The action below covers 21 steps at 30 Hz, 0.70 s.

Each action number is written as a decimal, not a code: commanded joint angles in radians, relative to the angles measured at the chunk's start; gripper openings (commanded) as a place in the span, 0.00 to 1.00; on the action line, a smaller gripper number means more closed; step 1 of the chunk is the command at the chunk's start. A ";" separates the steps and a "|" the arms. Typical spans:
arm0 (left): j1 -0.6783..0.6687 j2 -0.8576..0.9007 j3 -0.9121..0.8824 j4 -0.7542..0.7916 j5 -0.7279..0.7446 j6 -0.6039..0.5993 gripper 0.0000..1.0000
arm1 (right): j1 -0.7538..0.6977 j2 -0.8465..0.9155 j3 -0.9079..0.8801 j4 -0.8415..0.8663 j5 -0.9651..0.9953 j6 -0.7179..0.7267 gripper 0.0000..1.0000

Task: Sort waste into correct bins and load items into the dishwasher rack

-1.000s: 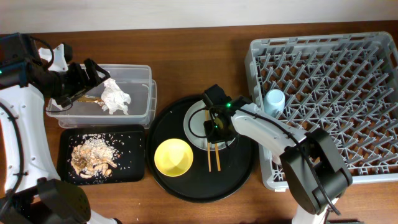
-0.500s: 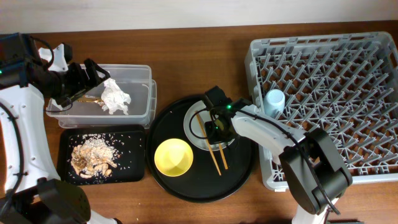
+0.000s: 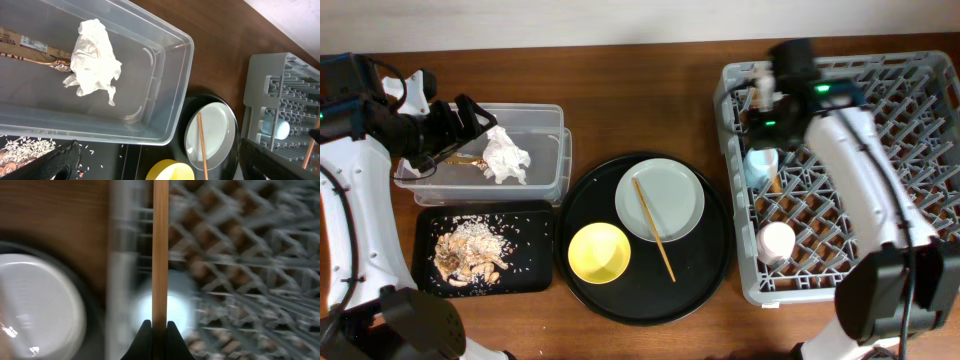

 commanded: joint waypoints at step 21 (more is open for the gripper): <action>0.006 -0.001 0.003 0.000 0.003 -0.005 0.99 | -0.125 0.100 0.120 -0.235 -0.777 -0.105 0.99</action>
